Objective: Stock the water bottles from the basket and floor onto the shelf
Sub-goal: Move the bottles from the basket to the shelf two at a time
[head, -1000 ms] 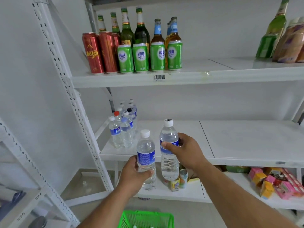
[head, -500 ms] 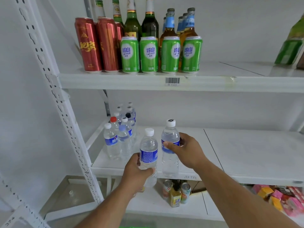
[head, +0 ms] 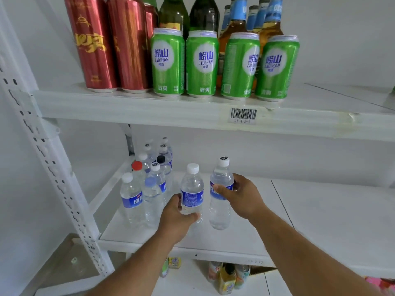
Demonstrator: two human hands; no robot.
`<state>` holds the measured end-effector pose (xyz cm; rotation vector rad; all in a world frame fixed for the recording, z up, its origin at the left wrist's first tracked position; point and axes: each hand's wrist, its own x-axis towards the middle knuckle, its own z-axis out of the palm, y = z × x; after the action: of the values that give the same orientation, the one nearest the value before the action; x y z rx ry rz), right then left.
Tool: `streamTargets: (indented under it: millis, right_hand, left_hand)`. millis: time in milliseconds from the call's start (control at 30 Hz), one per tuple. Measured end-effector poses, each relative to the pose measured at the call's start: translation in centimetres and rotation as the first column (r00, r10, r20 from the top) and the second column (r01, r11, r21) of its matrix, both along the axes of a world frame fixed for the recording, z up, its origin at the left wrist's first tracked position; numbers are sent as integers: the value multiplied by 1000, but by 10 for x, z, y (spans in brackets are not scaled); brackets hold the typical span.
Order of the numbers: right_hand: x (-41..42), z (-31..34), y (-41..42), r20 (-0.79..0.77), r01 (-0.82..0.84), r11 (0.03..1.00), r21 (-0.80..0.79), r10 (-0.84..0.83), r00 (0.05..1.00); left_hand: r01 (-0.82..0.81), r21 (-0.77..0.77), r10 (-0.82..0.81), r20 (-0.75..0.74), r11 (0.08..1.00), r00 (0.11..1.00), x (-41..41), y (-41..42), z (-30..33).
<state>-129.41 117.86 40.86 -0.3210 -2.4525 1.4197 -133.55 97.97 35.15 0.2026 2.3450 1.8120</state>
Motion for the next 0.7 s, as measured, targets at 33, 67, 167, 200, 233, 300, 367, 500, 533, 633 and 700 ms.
streamTargets:
  millis: [33,67,167,200,233,300,367,500,533,633,700]
  right_hand:
    - [-11,-1,5,4,-12,1000,1,12,1000]
    - [-22,-3,10,7,-22,1000,0,22,1000]
    - [-55,-9,23,20,-56,998,-18,57,998]
    - [-66,-12,26,30,-65,998,-24,66,997]
    - [-76,-15,29,38,-74,997,-33,75,996]
    - [-96,-23,34,54,-89,995,-47,92,994]
    - [-116,-29,36,76,-95,994,-50,99,992]
    - [-152,-42,39,99,-113,992,-47,117,988]
    - [-160,-43,39,102,-115,993,-39,118,988]
    - [-184,-46,40,93,-132,991,-27,134,987]
    - [-197,-45,39,101,-138,990,-17,139,985]
  left_hand:
    - [-13,5,13,2,1000,1000,-9,5,-1]
    - [-27,10,27,3,1000,1000,-18,11,-2]
    - [-66,17,66,6,998,998,-46,26,-9]
    - [-78,12,78,5,997,997,-56,31,-12]
    - [-91,6,91,2,996,996,-65,35,-15]
    - [-117,2,117,-8,993,993,-86,44,-24]
    - [-144,-4,144,-14,990,990,-105,51,-32]
    - [-201,4,201,-35,980,979,-143,66,-47]
    - [-216,3,216,-44,976,975,-152,70,-50]
    - [-251,-14,249,-74,968,966,-176,80,-55]
    - [-264,-24,260,-98,964,961,-190,84,-58]
